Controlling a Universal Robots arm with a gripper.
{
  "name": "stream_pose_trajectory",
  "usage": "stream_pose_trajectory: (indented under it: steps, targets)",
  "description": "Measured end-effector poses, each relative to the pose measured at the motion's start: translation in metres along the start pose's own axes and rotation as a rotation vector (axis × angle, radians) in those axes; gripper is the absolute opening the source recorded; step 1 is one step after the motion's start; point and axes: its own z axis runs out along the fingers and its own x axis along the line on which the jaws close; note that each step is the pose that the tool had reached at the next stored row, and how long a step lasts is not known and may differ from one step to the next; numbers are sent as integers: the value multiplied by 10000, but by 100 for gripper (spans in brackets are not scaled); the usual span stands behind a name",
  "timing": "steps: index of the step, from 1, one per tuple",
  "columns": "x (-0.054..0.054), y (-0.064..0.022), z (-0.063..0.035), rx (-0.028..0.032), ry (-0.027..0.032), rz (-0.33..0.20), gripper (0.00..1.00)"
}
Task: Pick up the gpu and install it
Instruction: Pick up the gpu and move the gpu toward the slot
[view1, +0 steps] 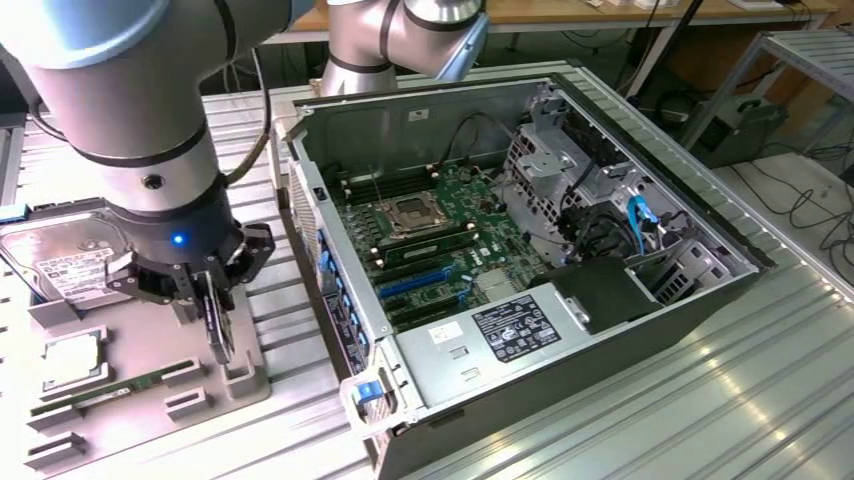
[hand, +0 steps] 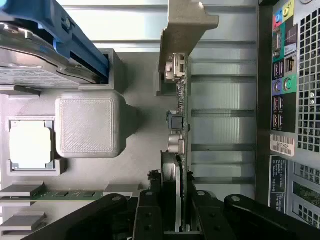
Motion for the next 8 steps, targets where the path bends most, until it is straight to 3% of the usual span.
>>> stream_pose_trajectory:
  steps: [3, 6, 7, 8]
  targets:
    - [-2, 7, -200, 3, 1, 0, 28]
    - [-7, 25, -615, 16, -1, -1, 28]
    - [-8, 29, -720, 17, 0, 0, 28]
    - [-8, 31, -754, 17, -1, 0, 28]
